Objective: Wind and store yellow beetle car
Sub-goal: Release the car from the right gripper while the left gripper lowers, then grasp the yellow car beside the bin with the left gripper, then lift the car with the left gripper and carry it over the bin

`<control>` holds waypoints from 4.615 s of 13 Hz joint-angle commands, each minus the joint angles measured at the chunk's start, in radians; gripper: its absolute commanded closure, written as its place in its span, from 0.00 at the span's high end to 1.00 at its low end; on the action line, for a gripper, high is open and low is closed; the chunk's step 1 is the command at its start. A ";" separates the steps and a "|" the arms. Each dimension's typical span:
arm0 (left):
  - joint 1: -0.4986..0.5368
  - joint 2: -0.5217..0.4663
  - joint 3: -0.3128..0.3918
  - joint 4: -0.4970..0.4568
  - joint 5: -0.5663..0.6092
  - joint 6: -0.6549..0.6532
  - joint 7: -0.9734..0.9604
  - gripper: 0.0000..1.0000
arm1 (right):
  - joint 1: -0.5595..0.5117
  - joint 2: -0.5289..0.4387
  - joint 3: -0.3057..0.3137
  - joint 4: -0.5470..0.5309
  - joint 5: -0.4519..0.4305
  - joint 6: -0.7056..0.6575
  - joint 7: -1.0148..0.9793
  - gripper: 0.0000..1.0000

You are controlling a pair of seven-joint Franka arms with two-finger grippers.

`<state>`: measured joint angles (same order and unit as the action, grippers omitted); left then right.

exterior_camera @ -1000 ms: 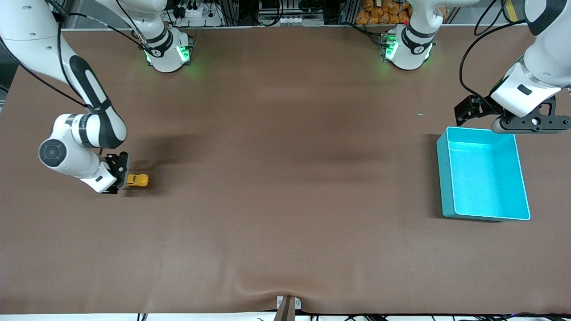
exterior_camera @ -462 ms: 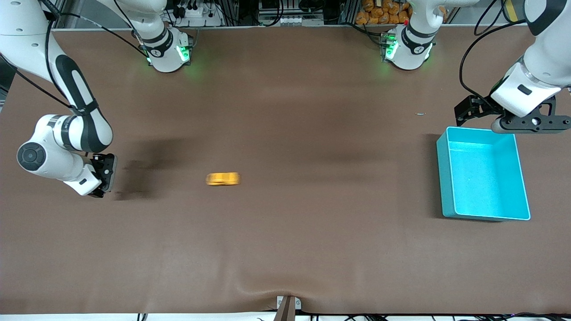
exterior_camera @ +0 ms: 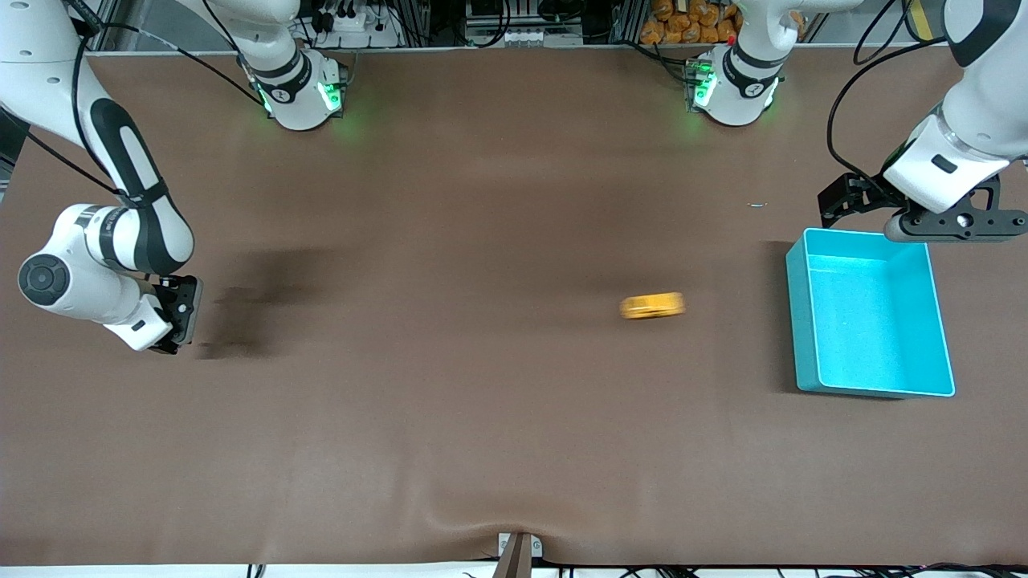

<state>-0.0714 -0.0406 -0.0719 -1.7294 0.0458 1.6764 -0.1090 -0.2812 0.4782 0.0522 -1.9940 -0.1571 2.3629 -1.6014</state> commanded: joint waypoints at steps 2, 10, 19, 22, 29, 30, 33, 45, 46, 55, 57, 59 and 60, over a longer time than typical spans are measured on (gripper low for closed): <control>0.007 0.014 -0.003 0.004 -0.003 -0.017 -0.023 1.00 | -0.032 -0.022 0.020 0.012 0.039 -0.017 -0.029 1.00; 0.018 0.013 -0.006 -0.183 -0.060 -0.038 -0.435 1.00 | 0.036 -0.073 0.020 0.470 0.206 -0.509 0.329 1.00; 0.076 0.008 -0.005 -0.692 -0.060 0.604 -0.739 1.00 | 0.166 -0.240 0.017 0.609 0.176 -0.792 1.142 1.00; 0.084 0.124 -0.005 -0.713 -0.060 0.790 -0.895 1.00 | 0.165 -0.308 0.014 0.610 0.168 -0.849 1.309 1.00; 0.079 0.327 -0.005 -0.670 -0.060 1.016 -1.180 1.00 | 0.154 -0.557 0.011 0.355 0.156 -0.741 1.477 1.00; 0.078 0.338 -0.005 -0.671 -0.058 1.016 -1.180 1.00 | 0.148 -0.582 0.011 0.306 0.160 -0.697 1.479 1.00; 0.071 0.352 -0.003 -0.670 -0.052 1.023 -1.207 0.34 | 0.143 -0.582 0.009 0.296 0.162 -0.695 1.479 1.00; 0.154 0.222 -0.039 -0.268 -0.046 0.511 -0.885 0.00 | 0.137 -0.572 0.012 0.319 0.171 -0.705 1.470 1.00; 0.198 0.232 -0.039 -0.256 -0.046 0.511 -0.767 0.00 | 0.137 -0.572 0.011 0.319 0.171 -0.708 1.470 1.00; 0.370 0.479 -0.039 -0.137 0.166 0.520 0.035 0.00 | 0.140 -0.570 0.012 0.319 0.171 -0.718 1.473 1.00; 0.372 0.508 -0.039 -0.137 0.169 0.522 0.118 0.00 | 0.140 -0.570 0.012 0.319 0.171 -0.726 1.471 1.00; 0.412 0.521 -0.042 -0.142 0.169 0.557 0.230 0.00 | 0.140 -0.570 0.012 0.319 0.171 -0.729 1.468 1.00; 0.424 0.525 -0.042 -0.145 0.169 0.565 0.262 0.00 | 0.140 -0.570 0.012 0.319 0.171 -0.729 1.470 1.00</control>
<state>0.3131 0.4783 -0.1028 -1.8866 0.1904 2.2274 0.0804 -0.1292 -0.0741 0.0545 -1.6675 0.0091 1.6428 -0.1384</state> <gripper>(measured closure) 0.546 0.000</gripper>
